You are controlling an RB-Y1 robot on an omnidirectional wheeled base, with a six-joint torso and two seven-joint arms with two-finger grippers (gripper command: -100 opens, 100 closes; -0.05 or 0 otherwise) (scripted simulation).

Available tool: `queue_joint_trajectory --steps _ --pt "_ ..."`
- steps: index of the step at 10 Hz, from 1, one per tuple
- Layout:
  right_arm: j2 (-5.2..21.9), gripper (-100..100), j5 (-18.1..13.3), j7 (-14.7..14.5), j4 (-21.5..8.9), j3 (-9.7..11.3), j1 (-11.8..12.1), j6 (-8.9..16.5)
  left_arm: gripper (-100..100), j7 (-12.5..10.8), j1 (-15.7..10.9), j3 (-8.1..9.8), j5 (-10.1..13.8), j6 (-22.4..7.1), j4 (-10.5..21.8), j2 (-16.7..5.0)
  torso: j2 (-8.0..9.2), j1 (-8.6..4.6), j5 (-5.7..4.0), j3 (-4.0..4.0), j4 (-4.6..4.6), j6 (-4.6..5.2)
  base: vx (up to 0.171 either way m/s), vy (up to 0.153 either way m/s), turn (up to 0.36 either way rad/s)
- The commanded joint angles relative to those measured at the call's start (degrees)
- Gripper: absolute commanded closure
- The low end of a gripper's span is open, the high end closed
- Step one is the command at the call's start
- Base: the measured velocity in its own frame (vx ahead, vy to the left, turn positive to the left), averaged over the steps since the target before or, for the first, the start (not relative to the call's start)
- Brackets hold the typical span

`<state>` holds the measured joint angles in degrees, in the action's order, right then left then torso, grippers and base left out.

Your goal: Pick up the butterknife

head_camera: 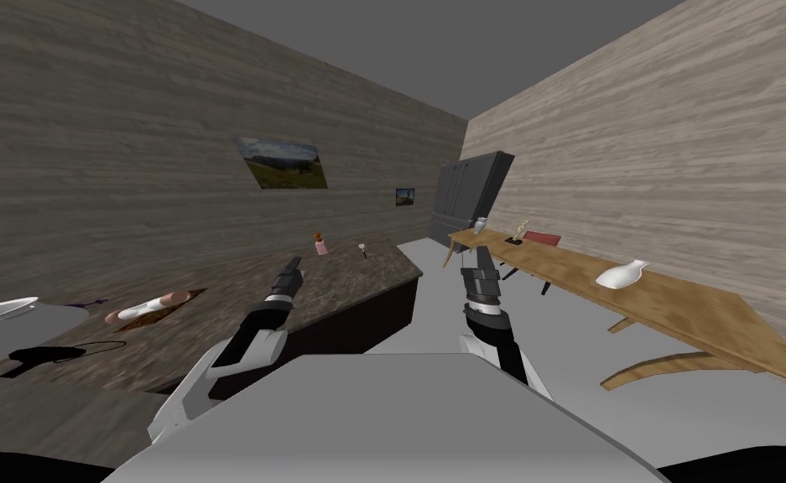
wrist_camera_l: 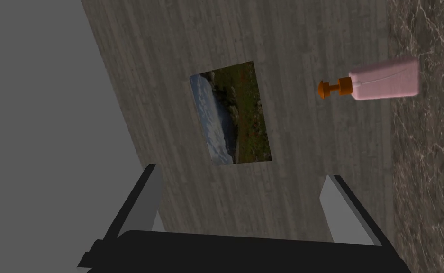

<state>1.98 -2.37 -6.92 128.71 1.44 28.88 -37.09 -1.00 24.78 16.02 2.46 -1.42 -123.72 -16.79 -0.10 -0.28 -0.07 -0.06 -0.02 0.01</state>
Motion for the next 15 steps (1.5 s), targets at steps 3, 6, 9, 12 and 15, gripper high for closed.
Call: queue_joint_trajectory --steps 3,6,9,12,15 --pt "0.0 0 0.0 0.0 0.0 0.0 0.0 0.0 -100 0.5 -0.5 3.19 0.4 -5.6 1.5 -2.0 0.07 0.16 0.03 0.04 0.01 -0.03 0.019 -0.050 -0.053" --pt "0.0 0 0.0 0.0 0.0 0.0 0.0 0.0 -100 0.8 -1.0 5.36 0.6 -10.7 2.8 -3.3 0.02 -0.02 0.00 0.01 0.00 0.00 0.028 -0.069 -0.087" --pt "0.0 0 0.0 0.0 0.0 0.0 0.0 0.0 -100 1.2 -1.6 7.54 0.8 -15.1 4.2 -4.5 0.01 0.12 0.02 0.01 0.00 -0.01 0.030 -0.041 -0.055" --pt "0.0 0 0.0 0.0 0.0 0.0 0.0 0.0 -100 1.6 -2.1 9.73 1.0 -19.1 5.6 -5.7 -0.01 0.03 0.00 -0.01 -0.01 -0.02 0.030 -0.056 -0.062" --pt "0.0 0 0.0 0.0 0.0 0.0 0.0 0.0 -100 2.0 -2.6 11.90 1.1 -23.2 7.1 -6.9 0.05 0.12 0.03 0.03 0.01 -0.03 0.020 -0.037 -0.065"
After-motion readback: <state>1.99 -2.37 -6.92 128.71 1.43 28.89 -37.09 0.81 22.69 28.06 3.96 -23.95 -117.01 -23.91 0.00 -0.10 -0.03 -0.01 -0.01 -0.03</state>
